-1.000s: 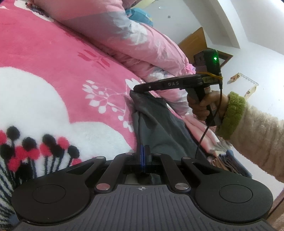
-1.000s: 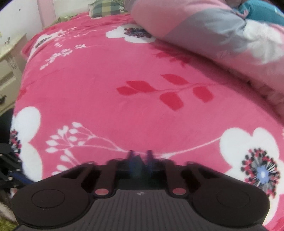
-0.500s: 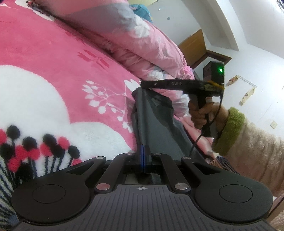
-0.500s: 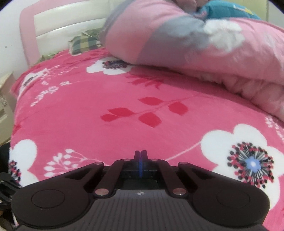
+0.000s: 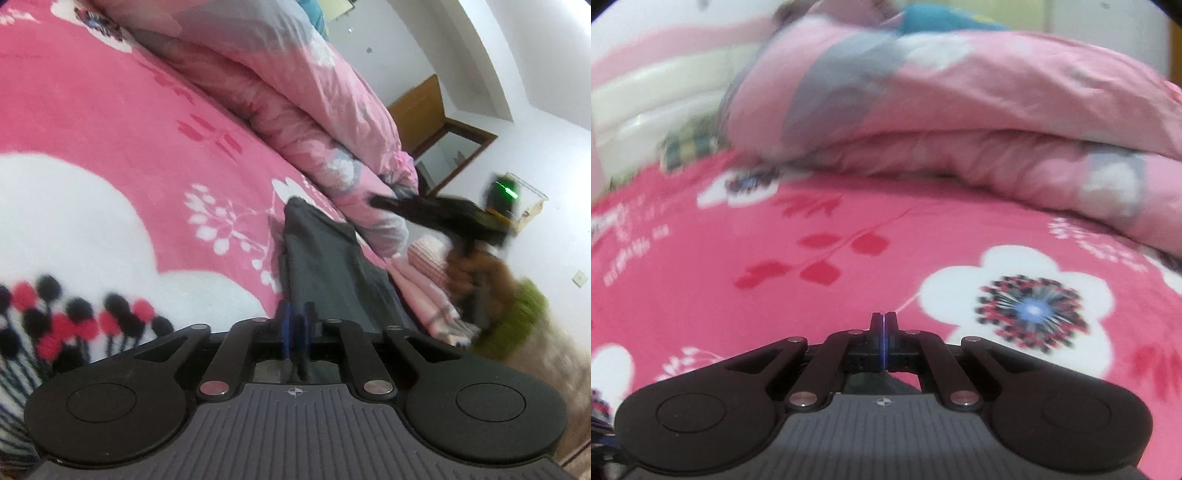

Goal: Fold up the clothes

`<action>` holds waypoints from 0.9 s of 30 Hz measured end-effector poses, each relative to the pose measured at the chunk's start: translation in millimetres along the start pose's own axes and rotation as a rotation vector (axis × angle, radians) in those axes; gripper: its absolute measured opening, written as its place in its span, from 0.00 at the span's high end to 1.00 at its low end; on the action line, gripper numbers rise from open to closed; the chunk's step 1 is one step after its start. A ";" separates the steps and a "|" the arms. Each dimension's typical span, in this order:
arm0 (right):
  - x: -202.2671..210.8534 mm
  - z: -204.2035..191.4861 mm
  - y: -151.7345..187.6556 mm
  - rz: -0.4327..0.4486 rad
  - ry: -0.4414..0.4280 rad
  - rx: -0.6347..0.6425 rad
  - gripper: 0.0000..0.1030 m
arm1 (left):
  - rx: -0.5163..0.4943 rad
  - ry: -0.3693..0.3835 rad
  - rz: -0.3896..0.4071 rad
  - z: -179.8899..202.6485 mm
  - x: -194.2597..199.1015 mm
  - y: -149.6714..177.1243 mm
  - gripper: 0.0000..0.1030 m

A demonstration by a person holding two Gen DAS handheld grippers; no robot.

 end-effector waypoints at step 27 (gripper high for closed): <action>110.7 35.2 167.1 0.068 0.173 -0.397 0.98 | -0.374 -0.139 -0.185 47.8 -48.8 12.7 0.82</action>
Point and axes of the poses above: each gripper's, at about its wrist camera, not at the fingertips, and x roughly against the way its jaws point, z to its right, y to its underside, the point moved 10 cm from there along -x, roughly the way its jaws point, and after that the axes turned 6 degrees about y, right-handed, at the moved point
